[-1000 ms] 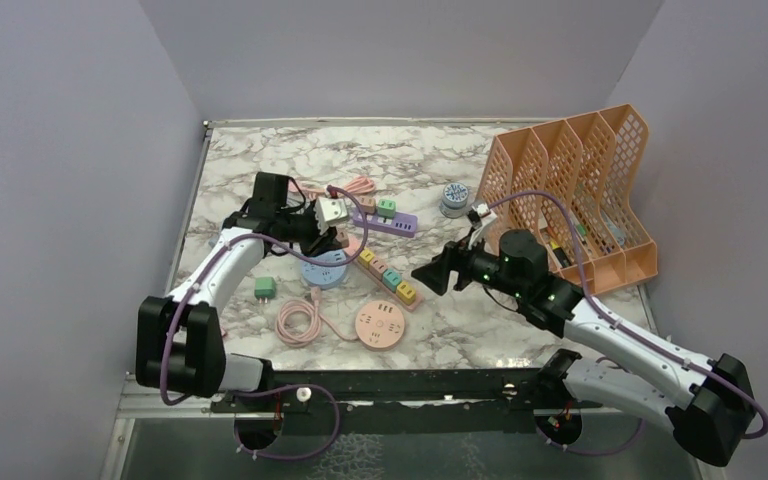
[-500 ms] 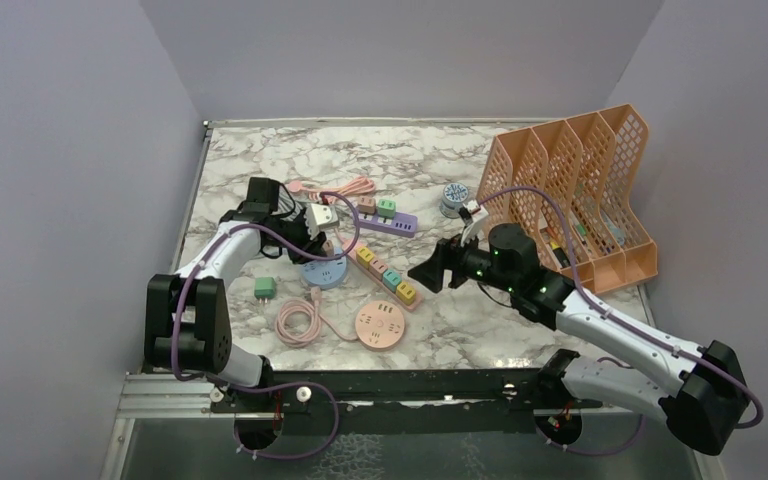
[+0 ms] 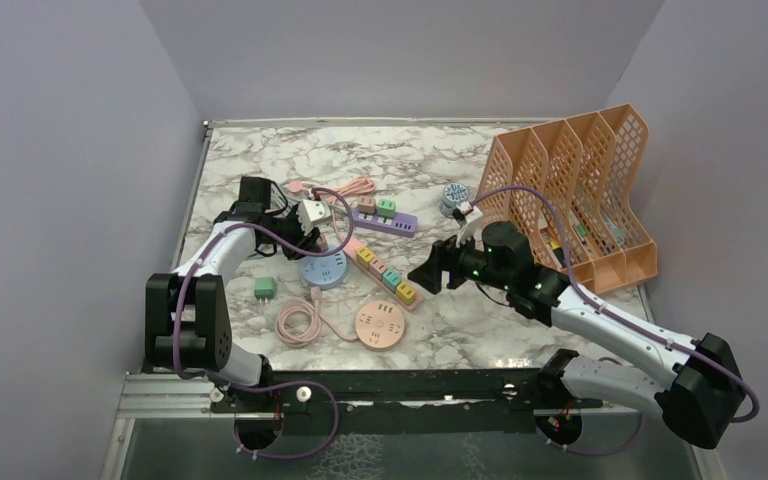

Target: Insert the plug

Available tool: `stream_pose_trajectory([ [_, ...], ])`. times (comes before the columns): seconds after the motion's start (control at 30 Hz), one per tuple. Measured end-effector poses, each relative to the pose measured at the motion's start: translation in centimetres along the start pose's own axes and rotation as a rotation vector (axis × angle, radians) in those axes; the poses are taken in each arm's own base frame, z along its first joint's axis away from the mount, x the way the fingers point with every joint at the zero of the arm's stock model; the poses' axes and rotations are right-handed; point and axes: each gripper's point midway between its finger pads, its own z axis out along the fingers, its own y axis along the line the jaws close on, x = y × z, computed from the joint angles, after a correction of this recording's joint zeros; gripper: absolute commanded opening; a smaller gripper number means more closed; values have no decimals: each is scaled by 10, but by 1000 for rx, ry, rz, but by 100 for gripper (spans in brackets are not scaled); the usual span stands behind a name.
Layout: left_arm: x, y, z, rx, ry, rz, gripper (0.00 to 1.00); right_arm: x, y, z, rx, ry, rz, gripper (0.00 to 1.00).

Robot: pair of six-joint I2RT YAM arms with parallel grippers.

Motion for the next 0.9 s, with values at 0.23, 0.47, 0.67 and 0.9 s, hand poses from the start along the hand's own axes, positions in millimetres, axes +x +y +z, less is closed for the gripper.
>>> stream_pose_trajectory([
  [0.23, 2, -6, -1, 27, 10, -5, 0, 1, -1, 0, 9, 20, -16, 68],
  [0.47, 5, -12, 0, 63, 46, -31, 0, -1, 1, -5, 1, 2, -19, 67],
  [0.67, 10, -10, 9, 94, 87, -48, 0, -1, 1, -5, 1, 3, -19, 67],
  [0.9, 11, -11, 16, 107, 106, -40, 0, -1, 1, -5, 1, 2, -21, 67],
])
